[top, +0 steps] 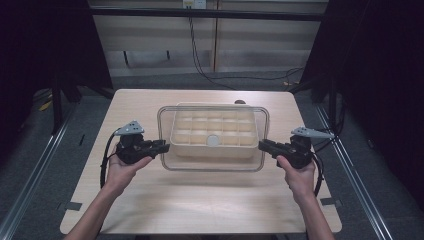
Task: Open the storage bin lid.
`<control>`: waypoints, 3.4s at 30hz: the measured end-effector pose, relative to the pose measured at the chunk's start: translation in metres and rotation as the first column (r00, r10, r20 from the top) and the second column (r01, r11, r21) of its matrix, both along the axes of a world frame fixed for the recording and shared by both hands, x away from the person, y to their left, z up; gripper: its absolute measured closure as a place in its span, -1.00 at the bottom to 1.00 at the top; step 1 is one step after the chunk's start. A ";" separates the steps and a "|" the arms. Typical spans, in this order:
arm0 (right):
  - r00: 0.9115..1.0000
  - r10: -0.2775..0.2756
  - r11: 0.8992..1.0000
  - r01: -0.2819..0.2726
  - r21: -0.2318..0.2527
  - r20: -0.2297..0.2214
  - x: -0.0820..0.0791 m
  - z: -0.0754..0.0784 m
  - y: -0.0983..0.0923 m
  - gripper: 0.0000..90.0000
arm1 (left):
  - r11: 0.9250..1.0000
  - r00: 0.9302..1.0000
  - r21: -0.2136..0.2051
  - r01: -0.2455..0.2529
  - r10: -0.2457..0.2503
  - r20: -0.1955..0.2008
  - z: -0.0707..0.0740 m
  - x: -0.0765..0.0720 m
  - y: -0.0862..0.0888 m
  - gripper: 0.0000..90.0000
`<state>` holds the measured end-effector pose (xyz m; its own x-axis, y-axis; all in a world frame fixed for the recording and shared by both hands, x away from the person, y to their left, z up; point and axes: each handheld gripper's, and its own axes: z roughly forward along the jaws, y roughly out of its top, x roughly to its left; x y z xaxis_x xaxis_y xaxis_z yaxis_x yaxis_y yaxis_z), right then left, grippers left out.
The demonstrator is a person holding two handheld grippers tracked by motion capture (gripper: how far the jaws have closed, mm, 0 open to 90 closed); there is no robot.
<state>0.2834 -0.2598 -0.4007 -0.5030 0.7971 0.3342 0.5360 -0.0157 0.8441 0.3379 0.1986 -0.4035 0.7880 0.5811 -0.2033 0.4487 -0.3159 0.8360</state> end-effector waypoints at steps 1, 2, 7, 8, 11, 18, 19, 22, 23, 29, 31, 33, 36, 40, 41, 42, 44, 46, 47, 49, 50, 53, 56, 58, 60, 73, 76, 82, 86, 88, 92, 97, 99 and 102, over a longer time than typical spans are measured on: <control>1.000 0.004 1.000 -0.004 0.005 -0.005 -0.001 0.000 0.000 0.66 | 1.000 1.000 0.003 0.003 -0.003 0.000 0.000 -0.001 0.001 0.58; 1.000 0.010 1.000 -0.010 0.004 -0.005 -0.003 -0.001 0.000 0.66 | 1.000 1.000 0.009 0.004 -0.004 0.001 0.000 -0.003 0.002 0.58; 1.000 0.017 1.000 -0.017 -0.004 -0.019 -0.008 -0.002 0.003 0.66 | 1.000 1.000 0.004 0.004 -0.004 -0.014 -0.003 -0.009 0.004 0.58; 1.000 0.021 1.000 -0.021 -0.008 -0.023 -0.010 -0.002 0.004 0.66 | 1.000 1.000 0.006 0.004 -0.004 -0.018 -0.003 -0.010 0.004 0.58; 0.999 0.026 1.000 -0.026 -0.017 -0.028 -0.015 -0.002 0.004 0.67 | 0.999 0.999 0.028 0.022 -0.021 -0.026 -0.004 -0.013 0.004 0.58; 0.998 0.036 0.999 -0.036 -0.005 -0.047 -0.027 -0.008 0.002 0.67 | 0.999 0.999 0.034 0.031 -0.030 -0.033 -0.005 -0.025 0.004 0.59; 0.998 0.034 0.999 -0.034 -0.004 -0.050 -0.028 -0.009 0.002 0.67 | 0.999 0.999 0.031 0.035 -0.034 -0.032 -0.005 -0.026 0.004 0.59; 0.998 0.037 0.999 -0.037 0.002 -0.048 -0.033 -0.011 0.001 0.67 | 0.999 0.999 0.025 0.036 -0.035 -0.032 -0.006 -0.032 0.005 0.60; 0.998 0.036 0.999 -0.036 0.007 -0.050 -0.034 -0.012 0.001 0.67 | 0.999 0.999 0.026 0.039 -0.038 -0.034 -0.007 -0.033 0.005 0.60; 0.997 0.043 0.999 -0.043 0.002 -0.064 -0.041 -0.016 0.001 0.67 | 0.999 0.999 0.024 0.032 -0.031 -0.042 -0.012 -0.040 0.005 0.60; 0.996 0.047 0.999 -0.048 -0.001 -0.072 -0.044 -0.017 0.001 0.67 | 0.999 0.999 0.025 0.032 -0.031 -0.038 -0.012 -0.044 0.006 0.60; 0.996 0.051 0.999 -0.051 -0.005 -0.079 -0.046 -0.018 0.002 0.67 | 0.999 0.998 0.027 0.034 -0.033 -0.047 -0.013 -0.046 0.006 0.60; 0.995 0.057 0.998 -0.058 -0.010 -0.079 -0.050 -0.019 0.002 0.67 | 0.999 0.997 0.028 0.040 -0.038 -0.060 -0.016 -0.050 0.008 0.61; 0.993 0.070 0.997 -0.071 -0.013 -0.094 -0.054 -0.023 0.005 0.67 | 0.999 0.997 0.038 0.037 -0.034 -0.072 -0.021 -0.054 0.010 0.61; 0.992 0.072 0.997 -0.074 -0.015 -0.100 -0.054 -0.024 0.005 0.67 | 0.999 0.996 0.038 0.038 -0.035 -0.078 -0.023 -0.054 0.010 0.61; 0.992 0.074 0.997 -0.076 -0.018 -0.101 -0.054 -0.024 0.005 0.67 | 0.998 0.996 0.042 0.040 -0.037 -0.081 -0.024 -0.055 0.010 0.61; 0.992 0.071 0.997 -0.073 -0.017 -0.103 -0.055 -0.025 0.006 0.67 | 0.998 0.996 0.045 0.041 -0.037 -0.087 -0.025 -0.055 0.011 0.60; 0.992 0.072 0.997 -0.073 -0.012 -0.106 -0.057 -0.026 0.006 0.67 | 0.998 0.995 0.040 0.042 -0.038 -0.095 -0.026 -0.057 0.011 0.61; 0.991 0.072 0.997 -0.074 -0.013 -0.110 -0.058 -0.026 0.006 0.68 | 0.998 0.995 0.043 0.044 -0.040 -0.096 -0.027 -0.059 0.012 0.61; 0.990 0.076 0.997 -0.077 -0.006 -0.117 -0.060 -0.028 0.006 0.68 | 0.998 0.994 0.042 0.046 -0.042 -0.106 -0.029 -0.062 0.012 0.61; 0.989 0.084 0.996 -0.085 -0.007 -0.120 -0.062 -0.029 0.006 0.68 | 0.998 0.993 0.046 0.049 -0.044 -0.107 -0.030 -0.063 0.013 0.61; 0.988 0.088 0.996 -0.089 -0.001 -0.130 -0.065 -0.032 0.007 0.68 | 0.998 0.992 0.041 0.047 -0.042 -0.118 -0.035 -0.070 0.015 0.61; 0.987 0.089 0.996 -0.090 0.000 -0.136 -0.071 -0.035 0.009 0.68 | 0.998 0.991 0.043 0.049 -0.043 -0.131 -0.039 -0.077 0.017 0.61; 0.986 0.092 0.996 -0.094 -0.007 -0.140 -0.076 -0.036 0.011 0.68 | 0.997 0.991 0.046 0.054 -0.047 -0.128 -0.040 -0.081 0.019 0.61; 0.985 0.094 0.995 -0.095 0.000 -0.145 -0.079 -0.037 0.012 0.68 | 0.998 0.991 0.042 0.053 -0.048 -0.128 -0.041 -0.084 0.021 0.61; 0.976 0.092 0.995 -0.096 -0.011 -0.199 -0.080 -0.051 0.015 0.68 | 0.996 0.989 0.080 0.050 -0.038 -0.144 -0.048 -0.084 0.019 0.58; 0.975 0.085 0.996 -0.092 -0.023 -0.206 -0.079 -0.053 0.017 0.67 | 0.994 0.990 0.100 0.043 -0.029 -0.136 -0.049 -0.085 0.018 0.55; 0.971 0.084 0.995 -0.094 -0.038 -0.223 -0.075 -0.057 0.020 0.64 | 0.993 0.988 0.103 0.049 -0.033 -0.149 -0.053 -0.083 0.017 0.46; 0.971 0.079 0.994 -0.093 -0.050 -0.226 -0.073 -0.059 0.021 0.58 | 0.994 0.985 0.097 0.057 -0.040 -0.167 -0.056 -0.080 0.016 0.42; 0.970 0.076 0.994 -0.093 -0.063 -0.230 -0.072 -0.061 0.023 0.47 | 0.994 0.979 0.079 0.070 -0.053 -0.196 -0.061 -0.077 0.016 0.42; 0.968 0.067 0.994 -0.087 -0.073 -0.243 -0.071 -0.064 0.024 0.44 | 0.993 0.978 0.093 0.078 -0.058 -0.199 -0.062 -0.076 0.013 0.38; 0.967 0.064 0.992 -0.088 -0.088 -0.245 -0.069 -0.066 0.025 0.40 | 0.991 0.977 0.099 0.091 -0.069 -0.202 -0.064 -0.074 0.012 0.33; 0.967 0.063 0.990 -0.091 -0.104 -0.247 -0.068 -0.066 0.026 0.34 | 0.990 0.976 0.105 0.091 -0.068 -0.206 -0.065 -0.073 0.010 0.32; 0.965 0.062 0.989 -0.094 -0.118 -0.256 -0.066 -0.068 0.028 0.29 | 0.988 0.976 0.118 0.102 -0.077 -0.205 -0.066 -0.073 0.009 0.28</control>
